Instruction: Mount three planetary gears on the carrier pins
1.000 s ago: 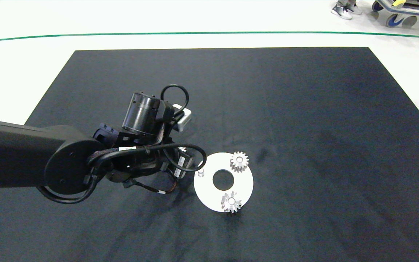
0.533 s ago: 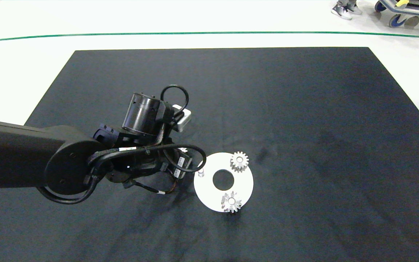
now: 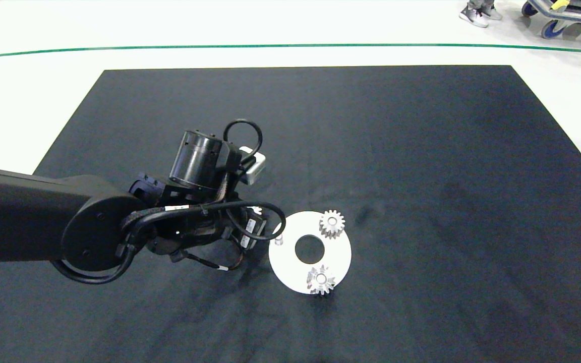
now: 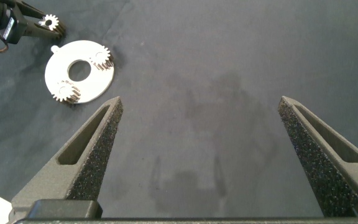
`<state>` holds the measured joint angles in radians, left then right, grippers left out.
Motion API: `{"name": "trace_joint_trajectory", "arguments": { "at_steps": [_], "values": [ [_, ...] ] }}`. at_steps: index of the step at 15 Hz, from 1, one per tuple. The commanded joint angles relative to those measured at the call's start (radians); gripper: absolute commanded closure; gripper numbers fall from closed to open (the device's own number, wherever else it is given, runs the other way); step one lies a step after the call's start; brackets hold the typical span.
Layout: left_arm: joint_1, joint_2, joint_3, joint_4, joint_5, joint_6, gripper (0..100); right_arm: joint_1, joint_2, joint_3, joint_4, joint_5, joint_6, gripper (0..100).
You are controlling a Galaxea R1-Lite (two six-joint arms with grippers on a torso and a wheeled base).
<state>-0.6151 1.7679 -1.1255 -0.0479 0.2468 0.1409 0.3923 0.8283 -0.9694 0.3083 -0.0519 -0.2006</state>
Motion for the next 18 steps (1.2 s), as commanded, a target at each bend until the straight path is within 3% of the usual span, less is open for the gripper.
{"name": "trace_joint_trajectory", "arguments": {
  "at_steps": [1, 2, 5, 9, 14, 18],
  "values": [
    [0.002, -0.001, 0.009, 0.0, 0.002, 0.005, 73, 0.0, 0.0, 0.0, 0.002, 0.0, -0.002, 0],
    [0.003, -0.001, 0.003, -0.003, 0.002, 0.0, 74, 0.0, 0.0, 0.0, 0.002, 0.0, -0.002, 0],
    [0.034, -0.045, -0.003, -0.012, 0.002, 0.039, 75, 0.0, 0.0, 0.0, 0.002, 0.0, -0.002, 0],
    [0.023, -0.137, 0.013, -0.003, 0.002, 0.048, 75, 0.0, 0.0, 0.001, 0.002, 0.0, -0.002, 0],
    [-0.112, -0.229, 0.073, 0.059, 0.002, 0.06, 75, 0.0, 0.0, 0.001, 0.002, 0.0, -0.002, 0],
    [-0.206, -0.214, 0.092, 0.057, 0.003, 0.06, 75, 0.0, -0.001, 0.001, 0.002, -0.002, -0.002, 0]
  ]
}}
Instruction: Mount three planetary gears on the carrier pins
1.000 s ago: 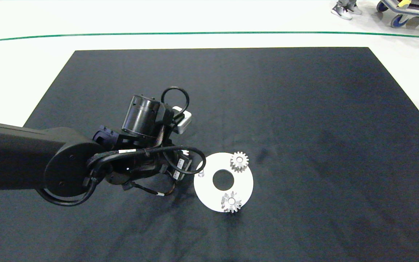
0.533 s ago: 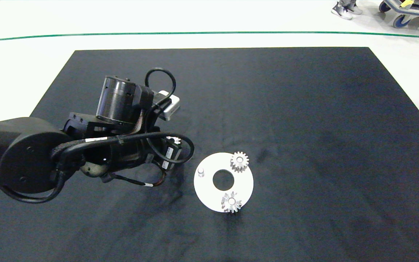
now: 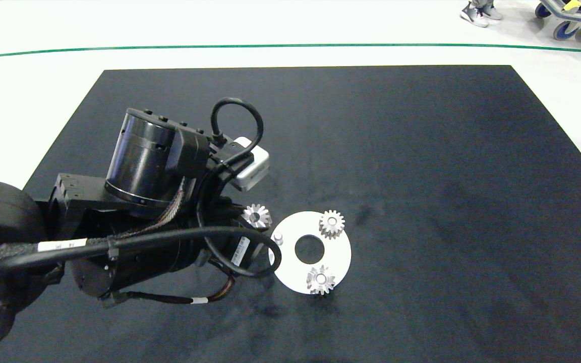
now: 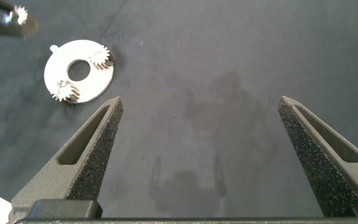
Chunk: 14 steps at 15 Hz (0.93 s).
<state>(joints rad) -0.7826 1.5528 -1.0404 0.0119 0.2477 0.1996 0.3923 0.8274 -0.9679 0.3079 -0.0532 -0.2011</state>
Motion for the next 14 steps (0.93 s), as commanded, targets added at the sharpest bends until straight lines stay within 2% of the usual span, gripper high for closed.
{"name": "trace_joint_trajectory", "arguments": {
  "at_steps": [1, 7, 10, 14],
  "values": [
    [-0.038, 0.02, 0.0, -0.003, 0.002, 0.001, 75, 0.0, -0.001, 0.0, 0.002, 0.0, -0.001, 0],
    [-0.012, 0.101, -0.039, -0.012, 0.002, 0.011, 75, 0.0, -0.001, 0.0, 0.002, 0.001, -0.001, 0],
    [0.002, 0.118, -0.052, -0.012, 0.004, 0.034, 75, 0.0, -0.001, 0.0, 0.002, 0.001, -0.001, 0],
    [0.003, 0.13, -0.046, -0.012, 0.004, 0.032, 75, 0.0, -0.001, 0.0, 0.002, 0.001, -0.001, 0]
  ]
}}
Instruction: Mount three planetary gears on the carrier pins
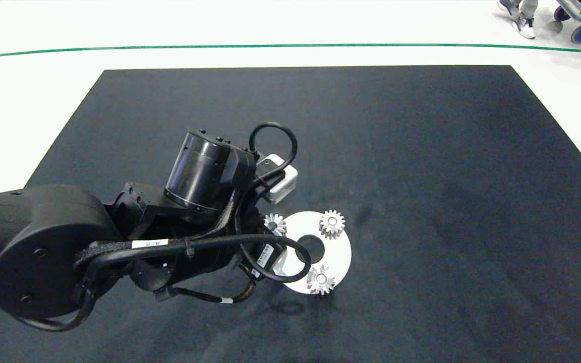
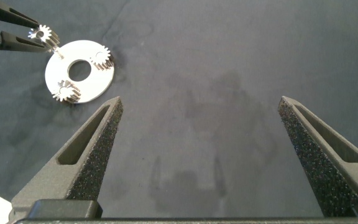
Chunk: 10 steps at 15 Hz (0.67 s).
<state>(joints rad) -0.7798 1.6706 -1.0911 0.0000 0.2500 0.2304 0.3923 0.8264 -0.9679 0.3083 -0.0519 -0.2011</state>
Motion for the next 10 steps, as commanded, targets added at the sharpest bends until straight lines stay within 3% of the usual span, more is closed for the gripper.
{"name": "trace_joint_trajectory", "arguments": {
  "at_steps": [1, 10],
  "values": [
    [0.001, 0.012, 0.007, 0.0, 0.003, 0.0, 75, 0.0, 0.0, 0.0, 0.002, 0.0, -0.001, 0],
    [-0.001, 0.026, 0.01, -0.028, 0.002, 0.003, 75, 0.0, 0.0, 0.0, 0.002, 0.0, -0.001, 0]
  ]
}}
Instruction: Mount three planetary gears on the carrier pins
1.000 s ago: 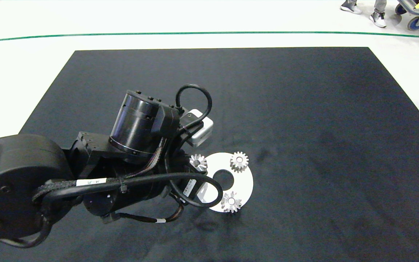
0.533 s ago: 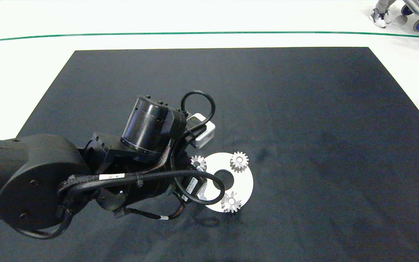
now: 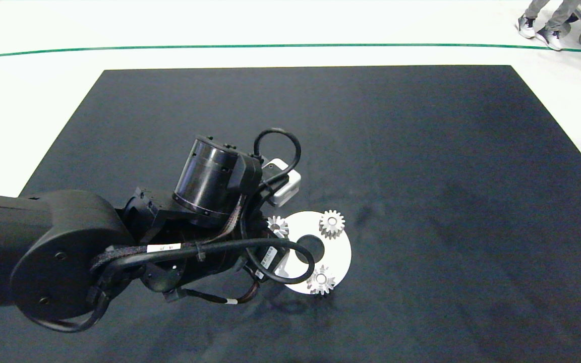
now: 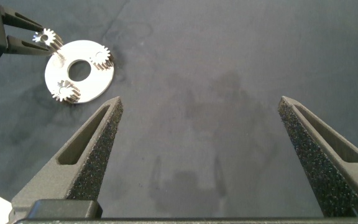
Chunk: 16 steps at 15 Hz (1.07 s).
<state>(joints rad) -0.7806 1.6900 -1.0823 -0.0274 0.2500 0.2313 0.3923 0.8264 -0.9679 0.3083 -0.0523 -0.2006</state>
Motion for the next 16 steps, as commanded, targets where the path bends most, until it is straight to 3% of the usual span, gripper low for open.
{"name": "trace_joint_trajectory", "arguments": {
  "at_steps": [1, 16],
  "values": [
    [0.0, 0.007, 0.001, 0.0, 0.002, 0.002, 75, 0.0, 0.0, -0.002, 0.002, 0.0, -0.002, 0],
    [-0.002, 0.004, 0.004, 0.0, 0.002, 0.017, 75, 0.0, 0.0, -0.002, 0.002, 0.0, -0.002, 0]
  ]
}}
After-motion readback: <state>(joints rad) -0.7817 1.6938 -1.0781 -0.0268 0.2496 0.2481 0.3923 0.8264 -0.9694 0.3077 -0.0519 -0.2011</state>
